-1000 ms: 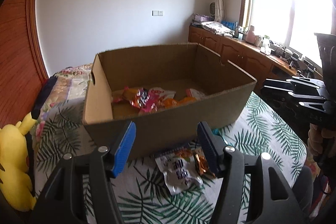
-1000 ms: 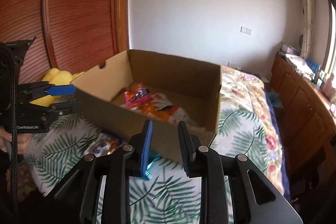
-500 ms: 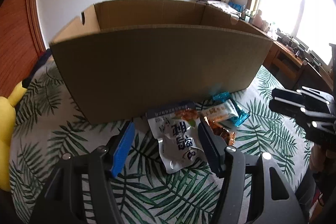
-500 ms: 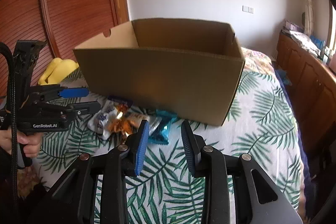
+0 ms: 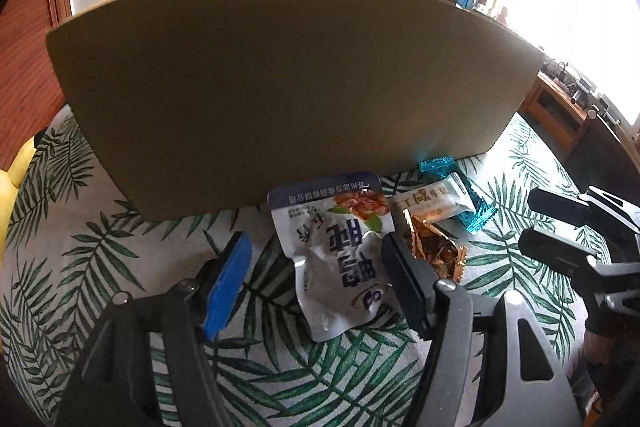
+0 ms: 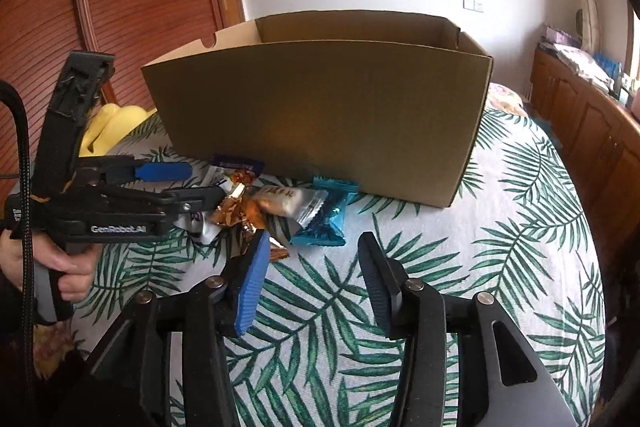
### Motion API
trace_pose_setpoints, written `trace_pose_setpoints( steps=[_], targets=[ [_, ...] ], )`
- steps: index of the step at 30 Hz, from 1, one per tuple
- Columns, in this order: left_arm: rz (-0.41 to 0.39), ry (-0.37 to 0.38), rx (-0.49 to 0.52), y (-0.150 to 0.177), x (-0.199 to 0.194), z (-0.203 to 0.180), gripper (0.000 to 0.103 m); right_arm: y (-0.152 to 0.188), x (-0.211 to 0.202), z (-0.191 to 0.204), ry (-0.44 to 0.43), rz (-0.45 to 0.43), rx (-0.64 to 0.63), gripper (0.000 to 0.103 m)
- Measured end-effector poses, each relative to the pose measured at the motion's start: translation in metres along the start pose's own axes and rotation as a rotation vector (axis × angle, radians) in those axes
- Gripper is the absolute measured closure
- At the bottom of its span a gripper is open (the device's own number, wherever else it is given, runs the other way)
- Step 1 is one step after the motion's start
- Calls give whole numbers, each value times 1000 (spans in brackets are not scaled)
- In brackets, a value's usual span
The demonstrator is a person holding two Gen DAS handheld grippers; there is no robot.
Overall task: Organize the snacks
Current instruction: 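Grasp the white printed pouch with the left tool while the right tool grasps the blue wrapped candy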
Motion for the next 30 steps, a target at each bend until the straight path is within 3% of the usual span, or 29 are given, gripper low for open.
trace_pose_setpoints(
  steps=[16, 19, 23, 30],
  targets=[
    [20, -54, 57, -6, 16, -27, 27, 7, 8, -5, 5, 8, 17, 53],
    [17, -43, 46, -5, 15, -26, 31, 5, 9, -5, 13, 9, 15, 50],
    [7, -28, 44, -2, 12, -19, 45, 0, 14, -7, 7, 18, 25, 49],
    [4, -10, 36, 4, 9, -14, 49, -11, 31, -10, 26, 73, 19, 49]
  ],
)
Point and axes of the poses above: each gripper's, at about its wrist camera, not at the fingertips, and x roughly the way its jaws point, z to its left, y to its underside, the point moved 4 cm from there along x, roughly the way its jaws point, and after that the axes turned 12 degrees about -y, right-handed, at the moved point
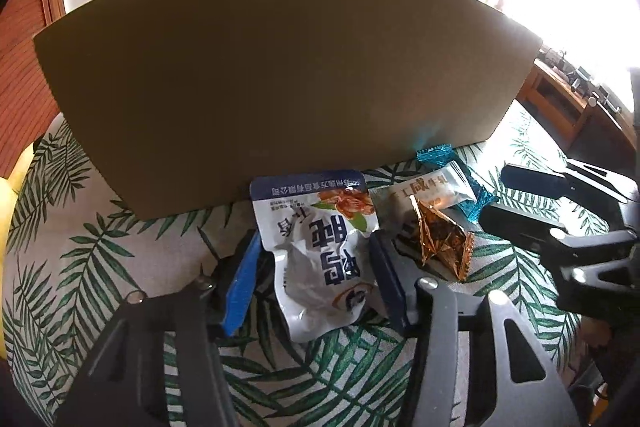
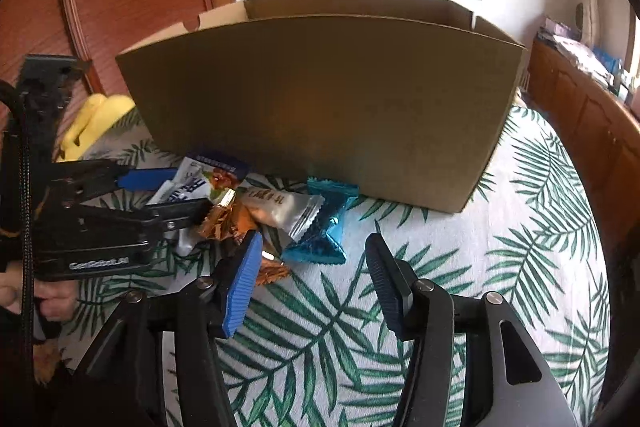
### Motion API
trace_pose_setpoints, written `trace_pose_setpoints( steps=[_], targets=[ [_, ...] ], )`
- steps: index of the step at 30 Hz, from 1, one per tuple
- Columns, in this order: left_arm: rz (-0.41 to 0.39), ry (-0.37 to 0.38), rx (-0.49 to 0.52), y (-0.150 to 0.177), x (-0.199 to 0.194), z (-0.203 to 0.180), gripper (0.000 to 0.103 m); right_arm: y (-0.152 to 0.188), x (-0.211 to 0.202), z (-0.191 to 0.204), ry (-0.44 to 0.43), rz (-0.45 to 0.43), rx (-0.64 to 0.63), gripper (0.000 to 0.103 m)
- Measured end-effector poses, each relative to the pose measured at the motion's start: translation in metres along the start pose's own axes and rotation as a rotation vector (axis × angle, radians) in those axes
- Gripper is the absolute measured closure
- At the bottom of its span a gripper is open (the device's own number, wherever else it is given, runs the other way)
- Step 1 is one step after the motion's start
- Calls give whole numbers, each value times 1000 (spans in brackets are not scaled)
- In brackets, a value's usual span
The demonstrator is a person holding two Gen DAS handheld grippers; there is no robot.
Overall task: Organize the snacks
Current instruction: 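Grasp the white printed pouch with the left tool while the right tool grasps the blue wrapped candy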
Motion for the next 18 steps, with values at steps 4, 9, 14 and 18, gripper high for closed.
trace_pose_setpoints(
  steps=[4, 9, 14, 18],
  targets=[
    [0, 7, -5, 2, -3, 7, 50, -1, 13, -3, 18, 42, -2, 49],
    [-1, 19, -19, 2, -7, 15, 51, -6, 27, -4, 48, 85, -17, 50],
    [0, 17, -18, 1, -9, 17, 50, -11, 42, 0, 75, 113, -55, 52],
    [1, 14, -16, 1, -10, 17, 50, -13, 45, 0, 67, 116, -58, 61]
  ],
)
Point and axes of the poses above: each gripper's, at about its wrist camera, not at the fingertips, and x roughly the way its jaws point, z to its left, y to its underside, the point moved 4 cm from there along x, roughly the way its jaws point, and after that the axes turned 12 degrees about -y, right-handed, at the moved point
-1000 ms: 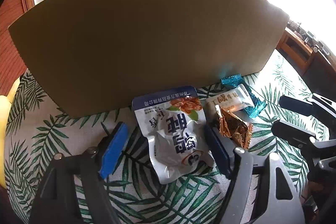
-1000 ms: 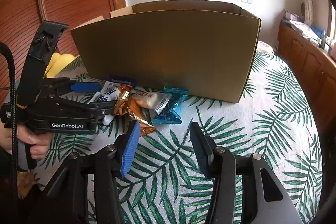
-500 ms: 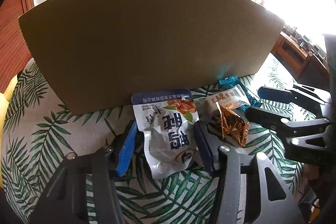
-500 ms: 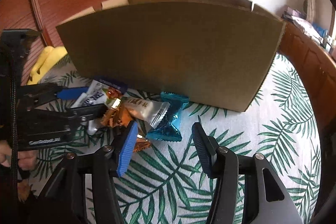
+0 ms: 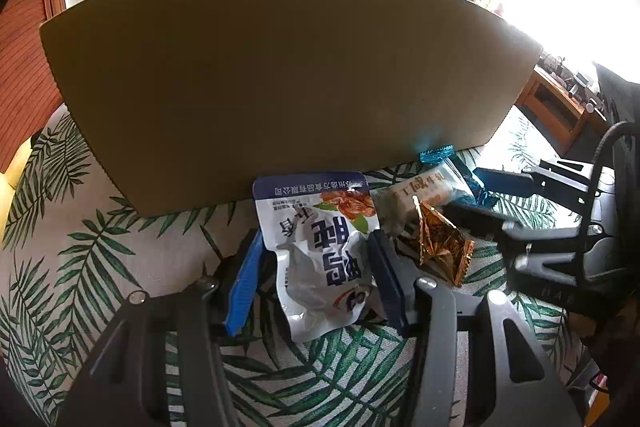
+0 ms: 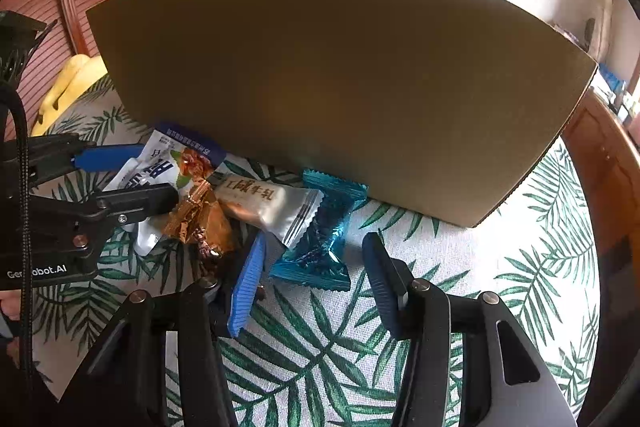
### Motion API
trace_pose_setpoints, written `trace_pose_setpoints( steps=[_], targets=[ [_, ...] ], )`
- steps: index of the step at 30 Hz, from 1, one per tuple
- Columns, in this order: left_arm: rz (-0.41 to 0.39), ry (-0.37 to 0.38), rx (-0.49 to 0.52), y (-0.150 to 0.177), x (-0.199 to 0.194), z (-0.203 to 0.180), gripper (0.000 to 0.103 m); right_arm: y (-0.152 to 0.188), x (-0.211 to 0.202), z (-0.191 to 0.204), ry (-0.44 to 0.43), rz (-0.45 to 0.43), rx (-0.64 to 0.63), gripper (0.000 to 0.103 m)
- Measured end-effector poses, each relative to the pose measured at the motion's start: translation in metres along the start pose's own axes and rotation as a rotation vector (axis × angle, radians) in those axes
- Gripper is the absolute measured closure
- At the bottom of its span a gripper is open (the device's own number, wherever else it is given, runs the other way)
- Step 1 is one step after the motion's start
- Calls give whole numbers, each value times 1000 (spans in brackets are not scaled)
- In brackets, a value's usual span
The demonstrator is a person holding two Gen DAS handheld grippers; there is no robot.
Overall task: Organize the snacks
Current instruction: 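Grasp the white printed pouch with the left tool while the right tool grasps the blue wrapped candy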
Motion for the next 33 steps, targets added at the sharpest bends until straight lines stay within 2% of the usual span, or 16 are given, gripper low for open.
trace_pose_setpoints(
  steps=[1, 7, 13, 19, 24, 33],
  targets=[
    [0, -1, 1, 0, 0, -1, 51, 0, -1, 0, 0, -3, -4, 67],
    [-7, 24, -20, 2, -5, 4, 57, 10, -11, -3, 2, -1, -7, 68],
    [-1, 20, -7, 10, -13, 5, 57, 25, -27, -5, 22, -25, 1, 68],
    [24, 23, -8, 9, -11, 8, 52, 37, -28, 0, 11, -19, 6, 68],
    [37, -11, 71, 7, -6, -8, 40, 40, -32, -1, 6, -24, 18, 68],
    [49, -62, 126, 7, -2, -25, 39, 40, -33, -2, 2, -41, 26, 68]
  ],
)
Point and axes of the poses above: each gripper's, at about its wrist camera, not at the fingertips, and x roughly the way its jaws point, z to its left, y to its underside, the point moved 4 cm from there along x, roughly the way its jaws point, and after that the axes turned 12 degrees about -y, right-handed, at the moved point
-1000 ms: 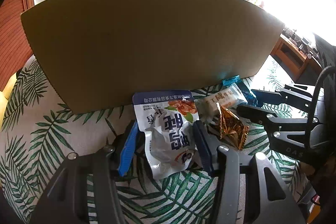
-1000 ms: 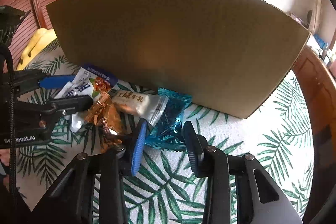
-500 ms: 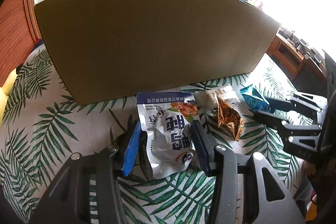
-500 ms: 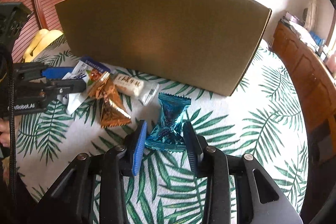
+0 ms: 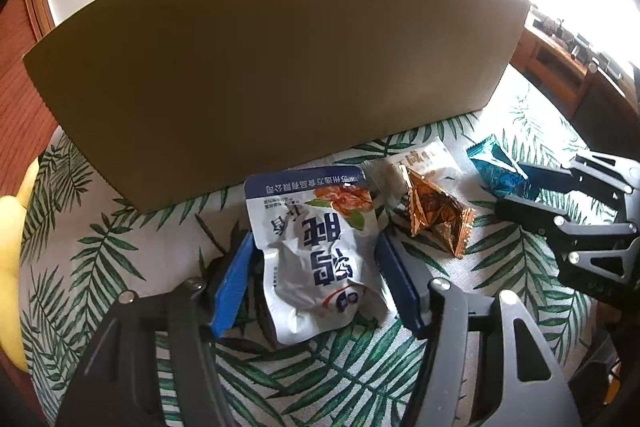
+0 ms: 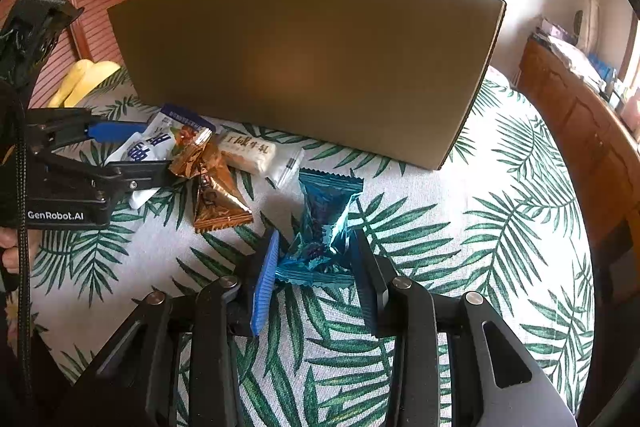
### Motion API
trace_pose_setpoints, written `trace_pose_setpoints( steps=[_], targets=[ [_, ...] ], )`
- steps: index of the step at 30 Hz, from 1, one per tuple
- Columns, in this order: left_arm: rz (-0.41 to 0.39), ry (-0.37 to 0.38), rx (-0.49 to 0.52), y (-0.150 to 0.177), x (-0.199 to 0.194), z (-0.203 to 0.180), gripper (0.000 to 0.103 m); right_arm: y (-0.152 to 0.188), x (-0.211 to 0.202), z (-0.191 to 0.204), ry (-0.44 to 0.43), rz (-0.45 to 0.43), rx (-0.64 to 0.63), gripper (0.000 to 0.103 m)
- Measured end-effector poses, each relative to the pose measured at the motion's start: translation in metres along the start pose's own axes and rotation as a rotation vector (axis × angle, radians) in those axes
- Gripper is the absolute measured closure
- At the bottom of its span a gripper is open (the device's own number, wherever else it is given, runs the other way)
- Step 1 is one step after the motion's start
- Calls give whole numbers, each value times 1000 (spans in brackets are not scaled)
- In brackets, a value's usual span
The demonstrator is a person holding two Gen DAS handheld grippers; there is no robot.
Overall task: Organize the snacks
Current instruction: 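Grasp the white printed pouch with the left tool while the right tool grasps the blue wrapped candy, then carry both items over the box and open both tools to drop them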
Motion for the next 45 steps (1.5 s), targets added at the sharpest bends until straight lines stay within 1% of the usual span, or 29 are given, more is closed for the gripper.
trace_pose_setpoints(
  steps=[4, 8, 11, 12, 13, 18, 21, 29, 36, 42, 45],
  targets=[
    [16, -3, 1, -3, 3, -4, 39, 1, 0, -1, -6, -3, 3, 68],
    [27, -3, 5, -6, 6, -10, 33, 0, 0, -6, -8, -4, 3, 68],
    [23, 0, 6, -7, 7, -10, 33, 0, 0, -5, -3, -4, -2, 68],
    [21, 2, 6, -7, 7, -10, 33, 1, 0, -4, -3, -5, -2, 68],
    [17, 1, 7, -7, 6, -9, 41, 1, 0, -4, -4, -5, -1, 68],
    [14, -3, -6, -4, 4, -6, 43, 1, 0, -2, 0, -6, -5, 68],
    [15, 16, -36, 0, 0, -1, 43, 1, 0, -2, -1, -7, -4, 68],
    [-43, 18, -62, 3, -24, 11, 43, 1, -6, -1, -1, -38, -6, 68],
    [-104, 39, -90, -2, -48, 19, 42, 1, -18, -2, 7, -108, 3, 68],
    [-145, 45, -106, -12, -60, 22, 42, 1, -25, -1, 16, -146, 7, 68],
    [-186, 33, -129, -17, -71, 28, 42, 1, -35, 0, 23, -199, -7, 68]
  ],
)
Point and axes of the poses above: each gripper's, at about its wrist camera, not at the fingertips, and x roughly the way its jaws point, z to its left, y to its underside, the point moved 4 cm from there along x, roughly the way its jaws point, and after that the axes turned 12 degrees about -y, right-handed, at the moved point
